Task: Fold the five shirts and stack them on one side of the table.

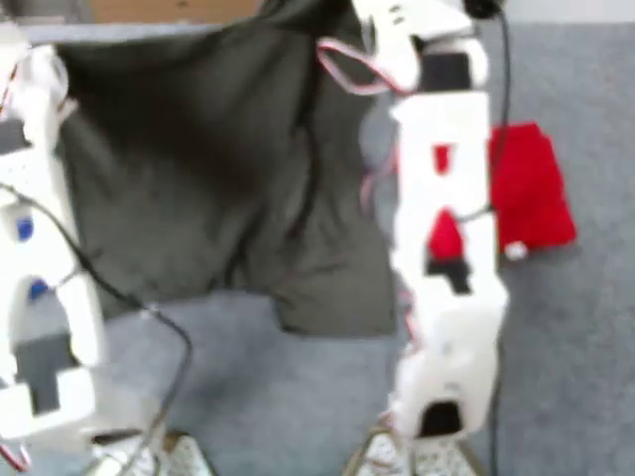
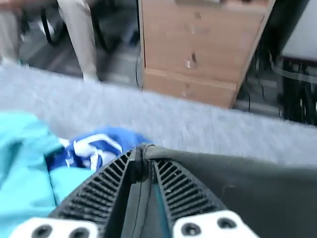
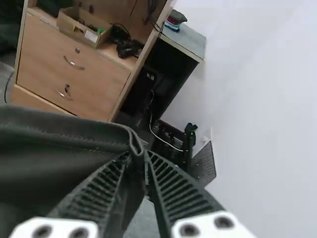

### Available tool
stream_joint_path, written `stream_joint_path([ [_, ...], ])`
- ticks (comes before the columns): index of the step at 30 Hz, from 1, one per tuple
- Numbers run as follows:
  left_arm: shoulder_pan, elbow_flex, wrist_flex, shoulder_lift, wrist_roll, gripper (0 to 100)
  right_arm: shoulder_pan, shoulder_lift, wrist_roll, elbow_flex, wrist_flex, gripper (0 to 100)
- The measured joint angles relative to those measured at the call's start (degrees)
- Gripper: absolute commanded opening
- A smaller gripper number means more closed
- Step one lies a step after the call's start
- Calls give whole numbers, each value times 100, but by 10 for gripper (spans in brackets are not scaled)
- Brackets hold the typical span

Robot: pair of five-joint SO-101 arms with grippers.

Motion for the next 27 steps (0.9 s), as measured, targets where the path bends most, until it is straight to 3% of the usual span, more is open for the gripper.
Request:
stream_joint_path([
  [7, -26, -782, 1398, 738, 0, 19, 0, 791, -70, -1618, 1960, 1],
  [15, -536, -1055, 2796, 747, -290, 19, -255, 800, 853, -2356, 5240, 1],
  [23, -580, -1758, 4633, 747, -352, 19, -246, 800, 1345, -2365, 5547, 1],
  [27, -343, -1697, 5336, 747, -905, 19, -70, 633, 1433, -2110, 5547, 1],
])
